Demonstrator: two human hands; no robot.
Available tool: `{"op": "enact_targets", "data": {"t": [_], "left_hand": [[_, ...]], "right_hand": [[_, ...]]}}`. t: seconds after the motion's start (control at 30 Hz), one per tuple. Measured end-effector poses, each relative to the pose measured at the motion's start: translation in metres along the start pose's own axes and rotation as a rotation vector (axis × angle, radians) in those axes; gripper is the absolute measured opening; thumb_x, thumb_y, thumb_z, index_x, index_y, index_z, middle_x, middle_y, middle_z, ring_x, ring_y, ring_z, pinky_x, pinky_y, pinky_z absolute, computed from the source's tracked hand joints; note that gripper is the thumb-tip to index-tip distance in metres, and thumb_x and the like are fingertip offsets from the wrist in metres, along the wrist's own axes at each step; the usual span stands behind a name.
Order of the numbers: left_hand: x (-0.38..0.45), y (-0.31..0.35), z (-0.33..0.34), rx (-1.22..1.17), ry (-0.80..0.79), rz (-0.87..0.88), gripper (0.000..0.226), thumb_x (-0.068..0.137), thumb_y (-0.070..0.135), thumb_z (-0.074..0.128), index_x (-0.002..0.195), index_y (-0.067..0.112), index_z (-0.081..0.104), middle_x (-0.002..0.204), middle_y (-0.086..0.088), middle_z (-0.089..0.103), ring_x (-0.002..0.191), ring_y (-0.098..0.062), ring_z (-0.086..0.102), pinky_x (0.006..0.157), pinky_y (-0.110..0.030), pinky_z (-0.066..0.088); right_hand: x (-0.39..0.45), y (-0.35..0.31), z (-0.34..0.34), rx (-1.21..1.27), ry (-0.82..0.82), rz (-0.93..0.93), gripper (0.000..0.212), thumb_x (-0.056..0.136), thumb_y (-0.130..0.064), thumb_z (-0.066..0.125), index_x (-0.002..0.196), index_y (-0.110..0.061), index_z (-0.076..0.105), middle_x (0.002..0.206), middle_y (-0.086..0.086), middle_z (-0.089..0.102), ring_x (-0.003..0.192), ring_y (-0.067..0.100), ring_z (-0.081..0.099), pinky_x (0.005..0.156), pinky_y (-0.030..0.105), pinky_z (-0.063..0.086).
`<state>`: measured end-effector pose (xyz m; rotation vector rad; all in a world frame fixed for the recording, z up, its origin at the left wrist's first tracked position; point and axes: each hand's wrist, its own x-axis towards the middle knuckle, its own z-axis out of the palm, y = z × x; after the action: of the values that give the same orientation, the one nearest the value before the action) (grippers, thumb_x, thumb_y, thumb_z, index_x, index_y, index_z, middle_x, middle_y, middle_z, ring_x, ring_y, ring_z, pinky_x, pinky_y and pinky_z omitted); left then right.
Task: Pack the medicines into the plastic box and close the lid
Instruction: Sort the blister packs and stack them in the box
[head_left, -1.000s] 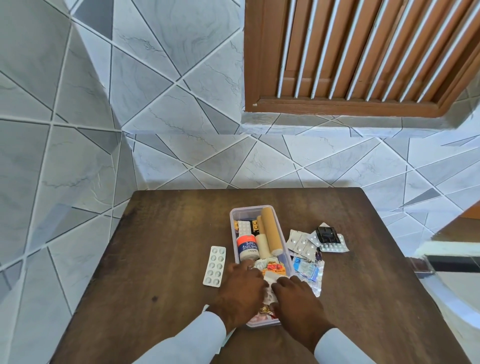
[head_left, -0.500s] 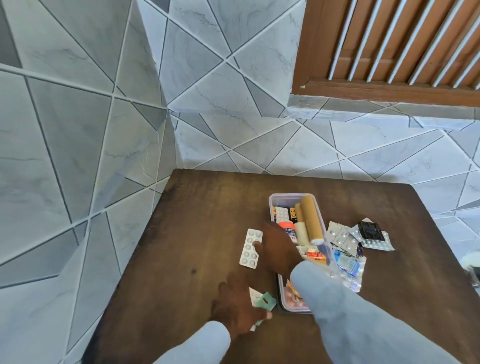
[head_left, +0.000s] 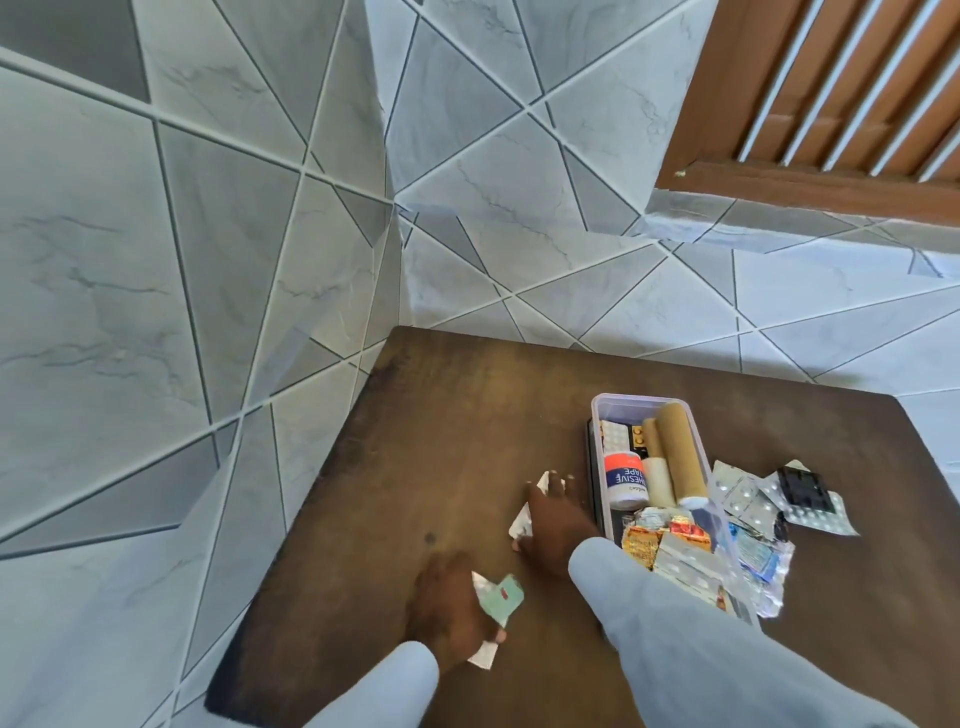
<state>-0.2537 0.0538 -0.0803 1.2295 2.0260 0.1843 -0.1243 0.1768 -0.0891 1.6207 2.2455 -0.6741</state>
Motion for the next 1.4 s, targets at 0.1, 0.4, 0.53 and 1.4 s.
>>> {"op": "enact_targets", "data": {"t": [0.1, 0.4, 0.53, 1.4], "left_hand": [[0.014, -0.016, -0.012, -0.133, -0.007, -0.016, 0.054, 0.066, 0.024, 0.078, 0.113, 0.023, 0.052, 0.125, -0.006, 0.057, 0.108, -0.024, 0.060, 0.091, -0.032, 0.050], [0.025, -0.016, -0.033, -0.525, 0.119, -0.192, 0.041, 0.097, 0.009, 0.055, 0.136, 0.003, 0.044, 0.132, -0.015, 0.056, 0.105, -0.028, 0.061, 0.082, -0.030, 0.046], [0.035, 0.005, -0.039, -0.700, 0.128, -0.230, 0.031, 0.098, 0.006, 0.049, 0.128, -0.001, 0.048, 0.119, -0.022, 0.063, 0.069, -0.018, 0.058, 0.055, -0.027, 0.045], [-0.022, 0.160, 0.023, -0.209, 0.029, 0.344, 0.067, 0.089, 0.008, 0.066, 0.142, 0.031, 0.032, 0.147, 0.004, 0.041, 0.133, -0.020, 0.044, 0.105, -0.029, 0.043]], "right_hand": [[-0.010, 0.001, 0.008, -0.032, -0.018, -0.079, 0.075, 0.087, -0.038, 0.056, 0.150, -0.026, 0.018, 0.162, 0.010, -0.008, 0.147, 0.034, -0.015, 0.118, 0.054, 0.002], [-0.052, -0.003, 0.014, -0.166, 0.048, -0.174, 0.046, 0.100, -0.015, 0.033, 0.145, -0.007, 0.031, 0.151, 0.019, 0.035, 0.137, 0.039, 0.036, 0.110, 0.048, 0.035], [-0.083, -0.006, -0.016, -0.024, 0.207, -0.208, 0.049, 0.101, -0.016, 0.038, 0.149, -0.012, 0.028, 0.156, 0.011, 0.030, 0.139, 0.033, 0.036, 0.113, 0.043, 0.032], [-0.164, 0.130, -0.029, -0.358, 0.159, 0.075, 0.048, 0.095, -0.024, 0.044, 0.141, -0.011, 0.039, 0.149, 0.015, 0.036, 0.146, 0.043, 0.006, 0.108, 0.069, -0.011]]}}
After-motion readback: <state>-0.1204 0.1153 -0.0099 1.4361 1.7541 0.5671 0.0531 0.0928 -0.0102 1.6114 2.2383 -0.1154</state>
